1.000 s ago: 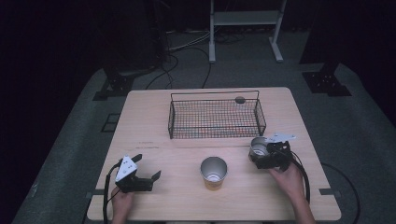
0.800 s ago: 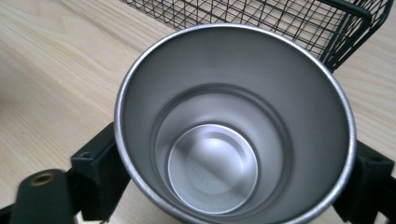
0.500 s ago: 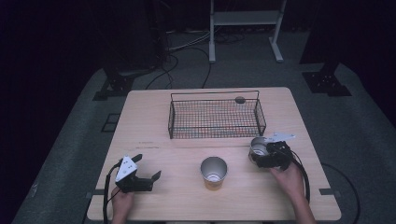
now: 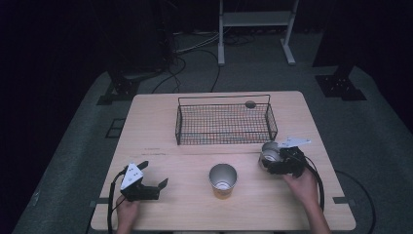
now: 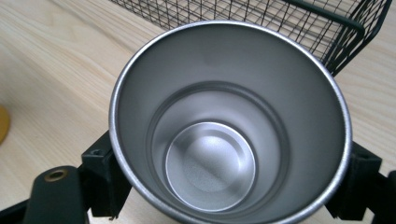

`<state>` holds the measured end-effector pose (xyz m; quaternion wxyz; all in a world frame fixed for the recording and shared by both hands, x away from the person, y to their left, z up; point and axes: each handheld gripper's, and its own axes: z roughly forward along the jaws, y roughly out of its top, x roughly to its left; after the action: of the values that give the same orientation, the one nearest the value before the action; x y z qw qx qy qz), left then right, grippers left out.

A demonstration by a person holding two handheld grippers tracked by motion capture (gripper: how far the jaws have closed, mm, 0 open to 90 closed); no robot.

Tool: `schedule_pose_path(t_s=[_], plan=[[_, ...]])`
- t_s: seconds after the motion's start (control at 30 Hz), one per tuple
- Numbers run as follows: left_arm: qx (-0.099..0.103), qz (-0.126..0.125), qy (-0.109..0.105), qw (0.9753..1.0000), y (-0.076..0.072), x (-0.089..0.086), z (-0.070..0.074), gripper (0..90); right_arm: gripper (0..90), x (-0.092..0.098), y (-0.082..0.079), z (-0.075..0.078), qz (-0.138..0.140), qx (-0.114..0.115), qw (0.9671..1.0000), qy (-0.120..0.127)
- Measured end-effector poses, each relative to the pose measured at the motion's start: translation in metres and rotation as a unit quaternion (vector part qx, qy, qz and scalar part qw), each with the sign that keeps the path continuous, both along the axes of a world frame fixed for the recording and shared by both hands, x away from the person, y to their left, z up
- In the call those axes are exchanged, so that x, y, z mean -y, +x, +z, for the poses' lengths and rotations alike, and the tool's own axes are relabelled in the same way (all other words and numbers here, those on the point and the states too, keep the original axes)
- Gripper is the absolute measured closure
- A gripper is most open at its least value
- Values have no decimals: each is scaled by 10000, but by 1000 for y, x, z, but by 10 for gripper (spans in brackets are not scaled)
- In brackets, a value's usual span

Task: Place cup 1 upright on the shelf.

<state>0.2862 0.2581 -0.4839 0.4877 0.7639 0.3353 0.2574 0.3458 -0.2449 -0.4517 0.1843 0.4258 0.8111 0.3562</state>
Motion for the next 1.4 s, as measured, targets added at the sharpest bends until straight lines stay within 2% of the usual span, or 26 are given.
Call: schedule_pose_path(t_s=[0.27,0.5,0.77,0.93,1.07,1.4], plan=[[-4,-2,-1,10000,0,0,0,0,174,-4,-2,15,174,50,9998,-70],[-5,1,-5,10000,0,0,0,0,174,-6,0,28,304,51,9995,30],[-10,-7,-7,10000,0,0,0,0,174,-16,5,45,499,79,9987,17],[-12,-4,-9,10000,0,0,0,0,173,-20,10,56,632,110,9979,-84],[-9,-1,-21,10000,0,0,0,0,173,-23,14,65,702,145,9974,-54],[-11,-13,-3,10000,0,0,0,0,174,-29,27,79,828,134,9963,-181]])
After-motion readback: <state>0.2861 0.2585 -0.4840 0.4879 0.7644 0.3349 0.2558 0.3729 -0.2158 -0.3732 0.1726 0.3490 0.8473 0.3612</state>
